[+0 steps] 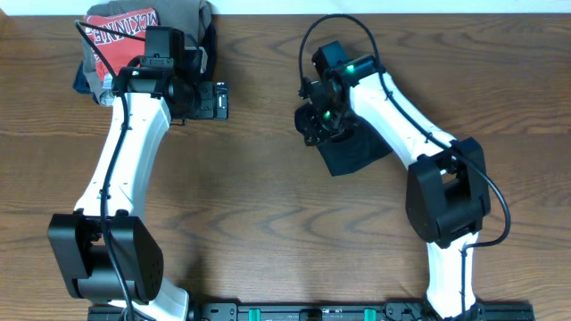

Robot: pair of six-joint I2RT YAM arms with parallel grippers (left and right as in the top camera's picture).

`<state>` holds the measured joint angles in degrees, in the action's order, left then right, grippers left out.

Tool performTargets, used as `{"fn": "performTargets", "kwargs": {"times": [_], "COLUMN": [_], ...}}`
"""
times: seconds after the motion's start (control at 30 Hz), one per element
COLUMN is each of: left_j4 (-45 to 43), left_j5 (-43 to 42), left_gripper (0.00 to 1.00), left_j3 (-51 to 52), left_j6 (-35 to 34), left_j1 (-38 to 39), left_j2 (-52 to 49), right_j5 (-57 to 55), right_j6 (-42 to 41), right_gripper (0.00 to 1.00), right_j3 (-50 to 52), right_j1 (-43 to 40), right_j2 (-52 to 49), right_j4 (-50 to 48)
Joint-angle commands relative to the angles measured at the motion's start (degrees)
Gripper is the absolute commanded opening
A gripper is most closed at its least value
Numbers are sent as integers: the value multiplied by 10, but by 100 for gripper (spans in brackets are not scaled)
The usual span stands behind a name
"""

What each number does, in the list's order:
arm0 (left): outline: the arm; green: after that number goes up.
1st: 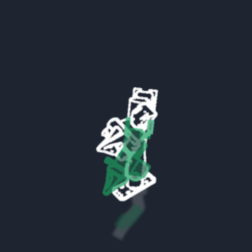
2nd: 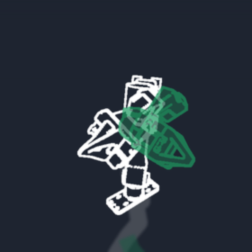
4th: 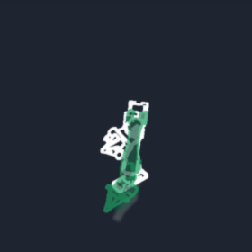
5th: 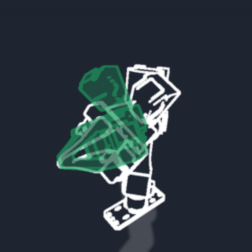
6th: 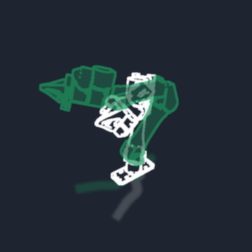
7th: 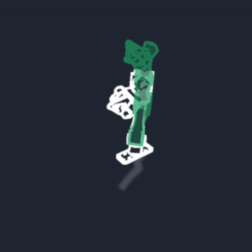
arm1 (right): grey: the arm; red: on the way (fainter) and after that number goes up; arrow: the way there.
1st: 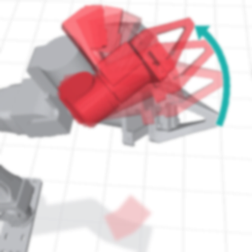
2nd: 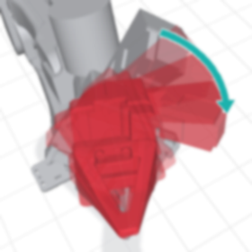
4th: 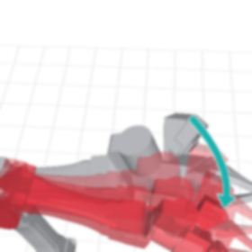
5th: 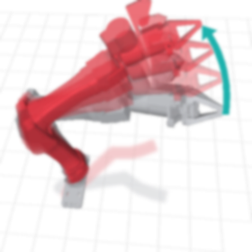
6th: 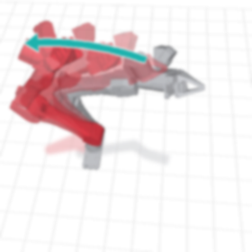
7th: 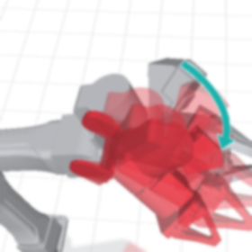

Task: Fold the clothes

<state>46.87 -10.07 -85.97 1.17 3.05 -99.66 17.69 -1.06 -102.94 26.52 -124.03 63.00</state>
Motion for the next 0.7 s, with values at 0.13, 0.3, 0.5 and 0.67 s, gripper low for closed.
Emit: {"fn": "performTargets", "kwargs": {"times": [0.13, 0.3, 0.5, 0.67], "left_j4": [-2, -2, -3, -3], "left_j5": [7, 7, 7, 7], "left_gripper": [98, 98, 98, 98], "left_j3": [-6, -6, -6, -6], "left_j6": [5, 5, 5, 5], "left_j1": [-2, -2, -2, -2], "left_j2": [0, 0, 0, 0], "right_j5": [72, 64, 5, -35], "right_j6": [9, -2, -19, -46], "right_gripper": [40, 40, 38, 22], "right_j3": [6, 2, 2, 6], "right_j1": [31, 8, -53, -106], "right_j2": [9, 54, 123, 131], "right_j4": [-10, -29, -27, -26]}}
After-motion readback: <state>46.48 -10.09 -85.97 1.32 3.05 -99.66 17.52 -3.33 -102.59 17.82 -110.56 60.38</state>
